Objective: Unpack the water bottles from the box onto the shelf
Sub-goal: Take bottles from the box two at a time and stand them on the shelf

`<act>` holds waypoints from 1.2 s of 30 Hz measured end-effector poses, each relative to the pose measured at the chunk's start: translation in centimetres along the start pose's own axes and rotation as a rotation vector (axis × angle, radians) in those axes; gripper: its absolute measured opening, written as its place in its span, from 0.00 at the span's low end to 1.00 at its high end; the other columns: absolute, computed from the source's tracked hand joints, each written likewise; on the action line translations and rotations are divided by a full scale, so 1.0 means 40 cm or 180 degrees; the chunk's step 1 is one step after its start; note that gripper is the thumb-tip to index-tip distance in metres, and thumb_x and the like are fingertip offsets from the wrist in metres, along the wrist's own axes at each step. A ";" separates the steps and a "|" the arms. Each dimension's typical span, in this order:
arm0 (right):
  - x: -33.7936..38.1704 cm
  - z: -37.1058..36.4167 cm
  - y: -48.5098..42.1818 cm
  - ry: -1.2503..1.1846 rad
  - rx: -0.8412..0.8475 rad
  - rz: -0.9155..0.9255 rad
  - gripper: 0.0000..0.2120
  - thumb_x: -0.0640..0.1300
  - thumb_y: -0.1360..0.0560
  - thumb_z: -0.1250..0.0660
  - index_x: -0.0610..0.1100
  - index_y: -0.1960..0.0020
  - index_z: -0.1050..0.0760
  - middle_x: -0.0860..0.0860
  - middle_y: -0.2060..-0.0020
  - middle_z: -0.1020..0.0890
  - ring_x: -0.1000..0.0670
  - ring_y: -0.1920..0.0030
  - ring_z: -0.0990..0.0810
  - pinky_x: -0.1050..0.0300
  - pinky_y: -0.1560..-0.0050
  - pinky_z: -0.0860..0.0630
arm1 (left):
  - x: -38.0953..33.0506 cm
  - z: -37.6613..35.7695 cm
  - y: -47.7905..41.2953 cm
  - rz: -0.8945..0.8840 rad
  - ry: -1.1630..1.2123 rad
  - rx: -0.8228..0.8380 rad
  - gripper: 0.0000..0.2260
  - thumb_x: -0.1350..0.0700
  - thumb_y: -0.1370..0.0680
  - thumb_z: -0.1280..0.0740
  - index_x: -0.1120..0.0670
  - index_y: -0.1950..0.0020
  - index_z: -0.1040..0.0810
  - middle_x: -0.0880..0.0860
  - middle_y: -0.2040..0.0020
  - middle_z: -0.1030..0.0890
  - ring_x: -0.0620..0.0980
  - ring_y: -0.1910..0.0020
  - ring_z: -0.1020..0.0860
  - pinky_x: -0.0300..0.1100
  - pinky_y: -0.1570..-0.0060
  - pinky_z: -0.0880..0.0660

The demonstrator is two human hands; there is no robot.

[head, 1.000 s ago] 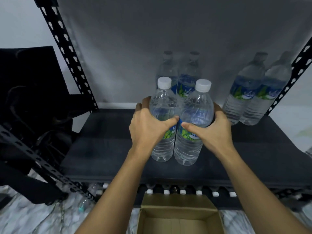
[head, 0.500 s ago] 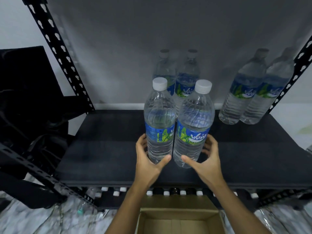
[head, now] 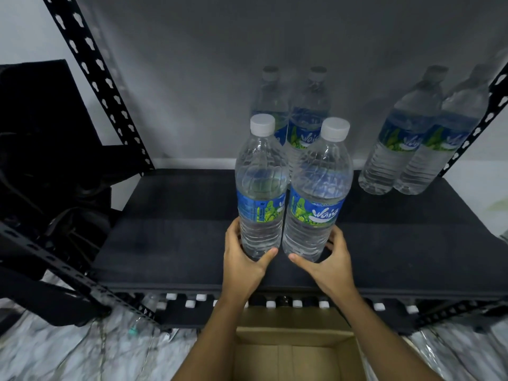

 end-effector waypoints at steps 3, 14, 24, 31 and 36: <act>-0.001 0.001 0.002 -0.0010 -0.0010 -0.0012 0.46 0.50 0.44 0.16 0.52 0.31 0.34 0.57 0.37 0.25 0.62 0.40 0.25 0.70 0.45 0.29 | -0.002 0.002 -0.001 -0.0019 0.0000 -0.0046 0.41 0.53 0.34 0.17 0.45 0.27 0.35 0.43 0.33 0.24 0.39 0.35 0.24 0.35 0.38 0.25; 0.004 0.005 0.008 0.0020 -0.0033 -0.0005 0.47 0.52 0.44 0.16 0.51 0.30 0.34 0.56 0.36 0.25 0.60 0.39 0.25 0.64 0.42 0.27 | -0.003 0.004 -0.004 0.0017 -0.0048 -0.0034 0.42 0.54 0.35 0.16 0.49 0.27 0.34 0.42 0.34 0.23 0.33 0.37 0.24 0.23 0.44 0.29; 0.013 0.001 0.004 0.0046 -0.0035 0.0025 0.47 0.52 0.45 0.16 0.53 0.31 0.35 0.56 0.36 0.27 0.64 0.40 0.27 0.71 0.45 0.31 | 0.008 0.003 -0.013 0.0060 0.0059 0.0050 0.41 0.54 0.36 0.16 0.48 0.29 0.34 0.39 0.38 0.23 0.33 0.39 0.24 0.25 0.43 0.28; 0.012 -0.001 0.003 0.0039 -0.0016 0.0010 0.47 0.52 0.43 0.16 0.52 0.30 0.35 0.57 0.36 0.27 0.63 0.40 0.27 0.71 0.45 0.31 | 0.043 0.021 -0.030 0.0148 0.0323 0.0698 0.41 0.52 0.34 0.20 0.49 0.28 0.38 0.45 0.32 0.25 0.44 0.32 0.25 0.40 0.33 0.28; 0.012 0.000 0.005 0.0061 -0.0006 0.0051 0.47 0.53 0.43 0.17 0.51 0.30 0.35 0.55 0.35 0.27 0.59 0.38 0.26 0.68 0.43 0.30 | 0.016 -0.009 -0.017 0.0061 0.0204 0.0466 0.47 0.43 0.40 0.19 0.50 0.28 0.39 0.47 0.31 0.34 0.40 0.31 0.30 0.34 0.34 0.29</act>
Point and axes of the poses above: each hand's wrist, its own y-axis away from the middle knuckle, its own z-axis out of the back of the hand, x = y × z, the point moved 5 cm from there along -y, towards the middle knuckle
